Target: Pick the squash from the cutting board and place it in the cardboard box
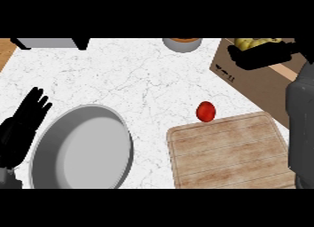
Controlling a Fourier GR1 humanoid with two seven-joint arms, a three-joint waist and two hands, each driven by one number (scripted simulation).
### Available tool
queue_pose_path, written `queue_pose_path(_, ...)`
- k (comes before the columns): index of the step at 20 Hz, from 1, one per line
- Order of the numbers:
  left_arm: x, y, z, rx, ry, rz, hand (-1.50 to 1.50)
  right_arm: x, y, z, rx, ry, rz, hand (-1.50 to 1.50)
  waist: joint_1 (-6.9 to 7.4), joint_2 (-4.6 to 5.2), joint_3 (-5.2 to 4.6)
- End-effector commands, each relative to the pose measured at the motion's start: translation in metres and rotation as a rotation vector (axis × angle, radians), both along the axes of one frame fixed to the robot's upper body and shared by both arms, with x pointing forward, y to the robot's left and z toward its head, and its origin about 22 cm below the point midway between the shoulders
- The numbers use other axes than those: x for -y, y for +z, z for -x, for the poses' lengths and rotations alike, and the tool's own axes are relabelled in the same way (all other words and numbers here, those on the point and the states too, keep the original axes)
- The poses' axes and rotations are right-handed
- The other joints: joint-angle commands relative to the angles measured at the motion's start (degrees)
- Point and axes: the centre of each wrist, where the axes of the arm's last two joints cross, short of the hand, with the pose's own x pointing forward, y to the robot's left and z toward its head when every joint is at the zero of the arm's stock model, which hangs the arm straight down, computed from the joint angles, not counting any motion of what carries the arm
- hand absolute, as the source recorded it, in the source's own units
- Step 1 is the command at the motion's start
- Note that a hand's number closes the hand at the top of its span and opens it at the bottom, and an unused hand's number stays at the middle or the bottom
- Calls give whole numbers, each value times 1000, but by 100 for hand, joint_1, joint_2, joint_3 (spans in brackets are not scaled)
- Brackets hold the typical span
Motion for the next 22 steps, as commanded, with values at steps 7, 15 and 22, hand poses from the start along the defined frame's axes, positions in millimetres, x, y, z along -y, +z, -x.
queue_pose_path(7,-3,1,11,-3,-13,6,0,47,-40,-41,20,-8,29,150,38,14,2)
queue_pose_path(15,-6,0,-6,-1,-3,3,0,73,-79,-81,-45,0,31,150,59,29,1)
queue_pose_path(22,5,20,-6,19,-15,-6,0,102,-112,-93,-279,5,-80,150,91,22,5)
